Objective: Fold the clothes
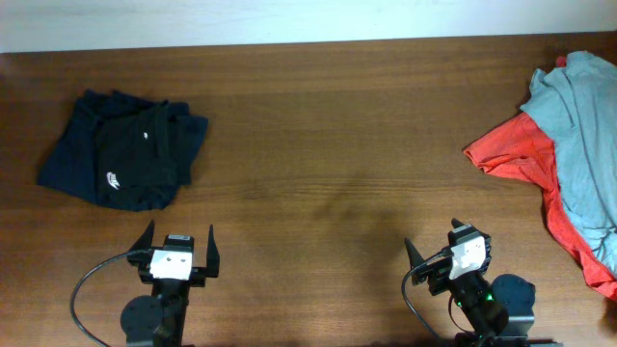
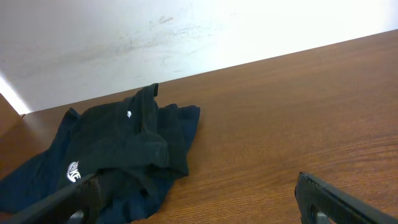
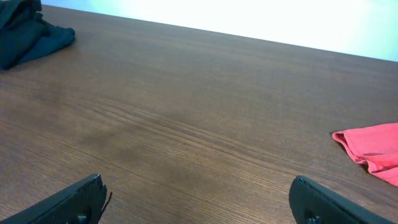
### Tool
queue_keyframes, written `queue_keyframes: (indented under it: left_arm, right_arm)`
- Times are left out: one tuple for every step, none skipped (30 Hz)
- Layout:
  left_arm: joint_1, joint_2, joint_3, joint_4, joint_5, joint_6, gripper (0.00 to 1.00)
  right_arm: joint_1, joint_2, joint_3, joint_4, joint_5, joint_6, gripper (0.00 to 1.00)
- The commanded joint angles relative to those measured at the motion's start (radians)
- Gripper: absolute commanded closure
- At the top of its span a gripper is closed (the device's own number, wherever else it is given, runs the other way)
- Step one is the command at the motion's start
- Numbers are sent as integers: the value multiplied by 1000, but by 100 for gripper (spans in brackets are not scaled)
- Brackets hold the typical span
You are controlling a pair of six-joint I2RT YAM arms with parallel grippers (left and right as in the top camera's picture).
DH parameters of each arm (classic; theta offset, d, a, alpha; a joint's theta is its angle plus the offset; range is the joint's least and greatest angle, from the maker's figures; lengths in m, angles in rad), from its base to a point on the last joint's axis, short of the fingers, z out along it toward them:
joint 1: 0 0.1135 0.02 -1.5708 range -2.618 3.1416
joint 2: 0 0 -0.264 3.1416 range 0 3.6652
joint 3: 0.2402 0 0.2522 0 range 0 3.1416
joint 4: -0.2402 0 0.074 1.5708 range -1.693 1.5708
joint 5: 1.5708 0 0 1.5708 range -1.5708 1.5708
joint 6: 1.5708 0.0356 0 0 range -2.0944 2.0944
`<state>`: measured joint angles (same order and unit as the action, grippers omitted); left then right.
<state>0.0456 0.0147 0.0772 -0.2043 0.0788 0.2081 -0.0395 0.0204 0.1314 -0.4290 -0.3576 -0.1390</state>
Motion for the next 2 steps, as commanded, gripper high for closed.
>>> queue_keyframes:
  left_arm:
    - [3, -6, -15, 6, 11, -13, 1]
    - [3, -6, -15, 6, 11, -13, 1]
  right_arm:
    - [-7, -6, -7, 0, -5, -3, 2]
    - [-7, -6, -7, 0, -5, -3, 2]
